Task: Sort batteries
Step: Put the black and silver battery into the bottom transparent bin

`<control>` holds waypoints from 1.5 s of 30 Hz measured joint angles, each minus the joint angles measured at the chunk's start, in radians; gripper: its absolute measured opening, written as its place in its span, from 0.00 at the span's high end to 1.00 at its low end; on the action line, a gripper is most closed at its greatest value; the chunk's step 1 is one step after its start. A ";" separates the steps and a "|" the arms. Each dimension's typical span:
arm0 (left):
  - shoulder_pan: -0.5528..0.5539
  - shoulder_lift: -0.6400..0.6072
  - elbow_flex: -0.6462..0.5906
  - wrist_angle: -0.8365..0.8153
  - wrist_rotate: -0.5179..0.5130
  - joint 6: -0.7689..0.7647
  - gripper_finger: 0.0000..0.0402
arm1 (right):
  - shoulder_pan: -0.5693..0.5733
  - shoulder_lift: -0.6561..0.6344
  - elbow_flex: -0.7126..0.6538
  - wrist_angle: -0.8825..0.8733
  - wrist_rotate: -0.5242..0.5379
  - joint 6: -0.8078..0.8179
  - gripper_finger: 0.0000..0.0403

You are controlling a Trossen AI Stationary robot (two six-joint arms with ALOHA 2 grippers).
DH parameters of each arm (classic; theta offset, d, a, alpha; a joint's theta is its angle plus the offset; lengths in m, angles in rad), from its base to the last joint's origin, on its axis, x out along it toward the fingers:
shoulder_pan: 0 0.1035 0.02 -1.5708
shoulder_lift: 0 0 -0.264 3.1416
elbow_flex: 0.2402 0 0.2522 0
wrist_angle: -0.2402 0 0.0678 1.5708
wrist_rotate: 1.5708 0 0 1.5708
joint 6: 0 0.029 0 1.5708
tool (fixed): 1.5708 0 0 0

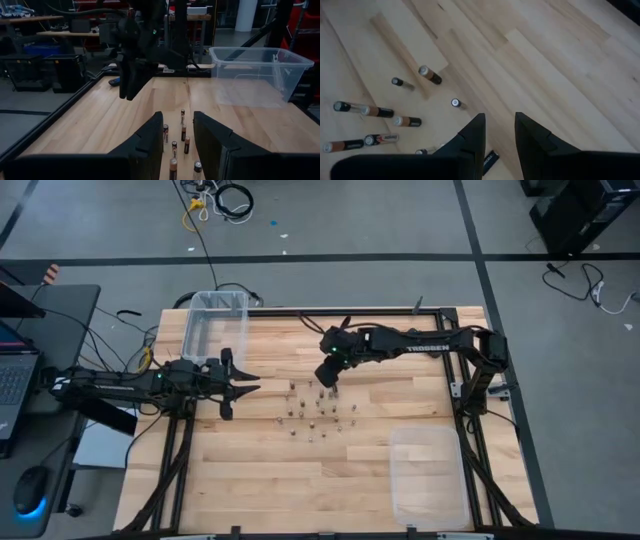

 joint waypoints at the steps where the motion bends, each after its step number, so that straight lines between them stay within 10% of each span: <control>1: 0.000 0.000 0.000 0.000 0.000 -0.007 0.74 | 0.000 0.000 0.000 -0.004 0.000 0.004 0.78; 13: 0.000 0.000 0.000 0.023 0.000 -0.027 0.74 | 0.037 0.000 -0.001 -0.089 0.046 0.001 0.78; 28: 0.000 0.000 0.000 0.020 0.001 -0.027 0.74 | 0.091 0.000 -0.001 -0.110 -0.016 -0.455 0.77; 45: 0.000 0.000 0.000 -0.001 0.001 -0.027 0.74 | 0.137 0.000 -0.078 -0.004 -0.014 -0.519 0.58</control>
